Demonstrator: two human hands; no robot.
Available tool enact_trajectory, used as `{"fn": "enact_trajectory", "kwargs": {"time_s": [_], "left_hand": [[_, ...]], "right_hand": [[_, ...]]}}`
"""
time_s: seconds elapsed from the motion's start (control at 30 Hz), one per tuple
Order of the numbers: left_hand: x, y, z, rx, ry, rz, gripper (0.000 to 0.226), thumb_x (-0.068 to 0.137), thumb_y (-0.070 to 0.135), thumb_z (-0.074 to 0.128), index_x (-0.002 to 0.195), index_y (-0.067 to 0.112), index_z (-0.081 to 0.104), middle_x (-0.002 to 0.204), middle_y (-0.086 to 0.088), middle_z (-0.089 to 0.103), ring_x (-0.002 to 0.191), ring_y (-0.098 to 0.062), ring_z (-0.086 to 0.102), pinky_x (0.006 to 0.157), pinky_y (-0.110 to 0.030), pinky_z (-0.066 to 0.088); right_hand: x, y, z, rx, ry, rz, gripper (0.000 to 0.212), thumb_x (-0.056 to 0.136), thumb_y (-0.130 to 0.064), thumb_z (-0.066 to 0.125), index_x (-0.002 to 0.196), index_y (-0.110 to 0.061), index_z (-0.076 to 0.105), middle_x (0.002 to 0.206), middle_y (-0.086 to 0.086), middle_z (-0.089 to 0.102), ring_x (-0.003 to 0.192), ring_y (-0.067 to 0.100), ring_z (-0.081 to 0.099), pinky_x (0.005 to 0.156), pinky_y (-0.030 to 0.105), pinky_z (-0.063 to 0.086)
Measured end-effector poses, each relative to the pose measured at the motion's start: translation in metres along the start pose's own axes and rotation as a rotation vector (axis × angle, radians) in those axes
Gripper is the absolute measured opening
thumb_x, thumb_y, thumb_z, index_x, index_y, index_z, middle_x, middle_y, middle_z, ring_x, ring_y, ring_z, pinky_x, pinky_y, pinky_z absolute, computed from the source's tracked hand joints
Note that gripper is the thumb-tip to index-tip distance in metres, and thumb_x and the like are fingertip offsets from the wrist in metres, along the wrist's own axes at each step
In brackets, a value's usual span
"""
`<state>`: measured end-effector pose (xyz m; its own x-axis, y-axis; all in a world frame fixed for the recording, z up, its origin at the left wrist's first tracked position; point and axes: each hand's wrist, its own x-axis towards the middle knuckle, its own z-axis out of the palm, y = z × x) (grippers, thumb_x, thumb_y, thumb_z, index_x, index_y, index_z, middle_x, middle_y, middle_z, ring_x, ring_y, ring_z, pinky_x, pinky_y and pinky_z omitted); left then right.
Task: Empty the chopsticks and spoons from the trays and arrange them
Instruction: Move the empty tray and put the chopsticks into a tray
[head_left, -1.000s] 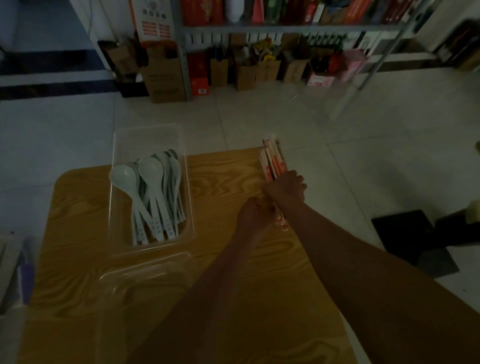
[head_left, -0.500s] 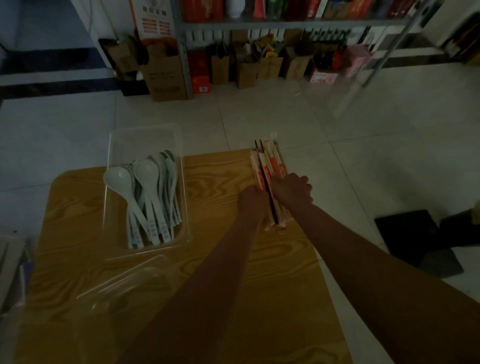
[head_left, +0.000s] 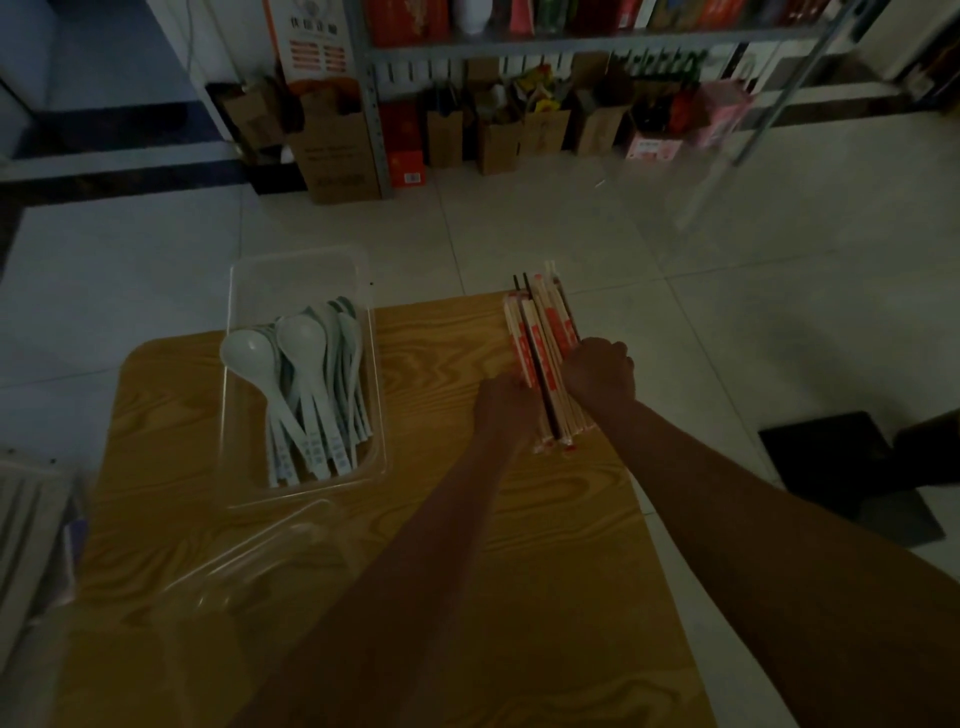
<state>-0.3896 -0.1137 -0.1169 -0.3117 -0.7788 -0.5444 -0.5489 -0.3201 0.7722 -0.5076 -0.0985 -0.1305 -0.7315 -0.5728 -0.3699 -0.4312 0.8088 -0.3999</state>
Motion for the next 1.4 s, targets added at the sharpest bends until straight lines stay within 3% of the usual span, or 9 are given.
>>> {"fn": "enact_trajectory", "kwargs": {"time_s": [0.13, 0.2, 0.33, 0.5, 0.63, 0.93, 1.13, 1.27, 1.4], "left_hand": [[0.0, -0.006, -0.004, -0.005, -0.033, -0.016, 0.029, 0.095, 0.029, 0.049, 0.09, 0.009, 0.07, 0.098, -0.011, 0.07, 0.088, -0.025, 0.067, 0.076, -0.034, 0.053], [0.002, -0.012, -0.003, -0.054, -0.049, -0.028, 0.028, 0.094, 0.03, 0.05, 0.084, 0.012, 0.068, 0.096, -0.01, 0.071, 0.085, -0.023, 0.067, 0.074, -0.033, 0.053], [0.002, -0.015, -0.004, -0.11, -0.079, -0.028, 0.026, 0.093, 0.028, 0.053, 0.078, 0.015, 0.069, 0.092, -0.008, 0.072, 0.083, -0.022, 0.068, 0.071, -0.032, 0.052], [0.003, -0.015, -0.005, -0.074, -0.076, 0.001, 0.028, 0.095, 0.029, 0.052, 0.071, 0.02, 0.063, 0.083, -0.003, 0.068, 0.08, -0.02, 0.064, 0.064, -0.027, 0.047], [0.004, -0.014, -0.005, -0.069, -0.073, -0.009, 0.025, 0.097, 0.029, 0.049, 0.082, 0.016, 0.064, 0.075, 0.003, 0.06, 0.064, -0.007, 0.054, 0.051, -0.02, 0.038], [0.003, -0.013, -0.004, -0.017, -0.038, 0.016, 0.026, 0.098, 0.03, 0.045, 0.086, 0.017, 0.064, 0.093, -0.004, 0.068, 0.086, -0.021, 0.064, 0.076, -0.031, 0.052], [0.001, -0.014, -0.005, -0.001, 0.016, 0.033, 0.025, 0.097, 0.029, 0.046, 0.099, 0.014, 0.066, 0.096, -0.006, 0.069, 0.074, -0.017, 0.06, 0.056, -0.026, 0.043], [0.0, -0.013, -0.005, 0.015, 0.006, 0.045, 0.024, 0.094, 0.028, 0.047, 0.088, 0.017, 0.067, 0.093, -0.007, 0.071, 0.077, -0.02, 0.065, 0.064, -0.03, 0.05], [0.001, -0.013, -0.004, 0.096, 0.012, 0.074, 0.023, 0.093, 0.032, 0.05, 0.091, 0.019, 0.07, 0.092, -0.005, 0.071, 0.08, -0.021, 0.067, 0.069, -0.032, 0.051]], "right_hand": [[0.0, 0.005, -0.005, 0.11, 0.017, -0.018, 0.032, 0.092, -0.018, 0.044, 0.102, -0.001, 0.07, 0.108, 0.017, 0.068, 0.094, 0.03, 0.064, 0.077, 0.031, 0.051], [-0.002, 0.006, -0.012, 0.151, 0.01, -0.021, 0.028, 0.094, -0.019, 0.048, 0.095, -0.005, 0.073, 0.102, 0.014, 0.071, 0.077, 0.022, 0.063, 0.062, 0.021, 0.044], [-0.001, 0.008, -0.021, 0.168, 0.101, -0.011, 0.027, 0.095, -0.019, 0.05, 0.104, -0.003, 0.07, 0.107, 0.013, 0.069, 0.096, 0.029, 0.064, 0.072, 0.025, 0.04], [0.011, 0.012, -0.018, 0.136, 0.11, -0.015, 0.027, 0.092, -0.02, 0.051, 0.094, -0.003, 0.072, 0.101, 0.015, 0.071, 0.074, 0.021, 0.054, 0.069, 0.026, 0.04], [0.008, 0.012, -0.018, 0.145, 0.12, -0.06, 0.025, 0.092, -0.023, 0.057, 0.097, -0.005, 0.075, 0.099, 0.015, 0.073, 0.087, 0.029, 0.067, 0.072, 0.027, 0.044], [0.017, 0.015, -0.013, 0.188, 0.112, -0.056, 0.024, 0.087, -0.027, 0.065, 0.106, -0.017, 0.076, 0.108, 0.009, 0.074, 0.097, 0.028, 0.07, 0.08, 0.029, 0.051], [0.016, 0.008, -0.008, 0.19, 0.123, -0.041, 0.018, 0.081, -0.022, 0.065, 0.092, -0.016, 0.078, 0.087, 0.006, 0.073, 0.083, 0.024, 0.069, 0.066, 0.023, 0.045], [0.02, 0.013, -0.009, 0.228, 0.103, 0.05, 0.014, 0.077, -0.024, 0.069, 0.08, -0.012, 0.076, 0.069, 0.0, 0.065, 0.056, 0.011, 0.056, 0.048, 0.016, 0.033], [0.024, 0.017, -0.013, 0.244, 0.079, 0.057, 0.015, 0.076, -0.028, 0.072, 0.077, -0.013, 0.075, 0.064, -0.001, 0.063, 0.058, 0.014, 0.06, 0.05, 0.018, 0.04]]}}
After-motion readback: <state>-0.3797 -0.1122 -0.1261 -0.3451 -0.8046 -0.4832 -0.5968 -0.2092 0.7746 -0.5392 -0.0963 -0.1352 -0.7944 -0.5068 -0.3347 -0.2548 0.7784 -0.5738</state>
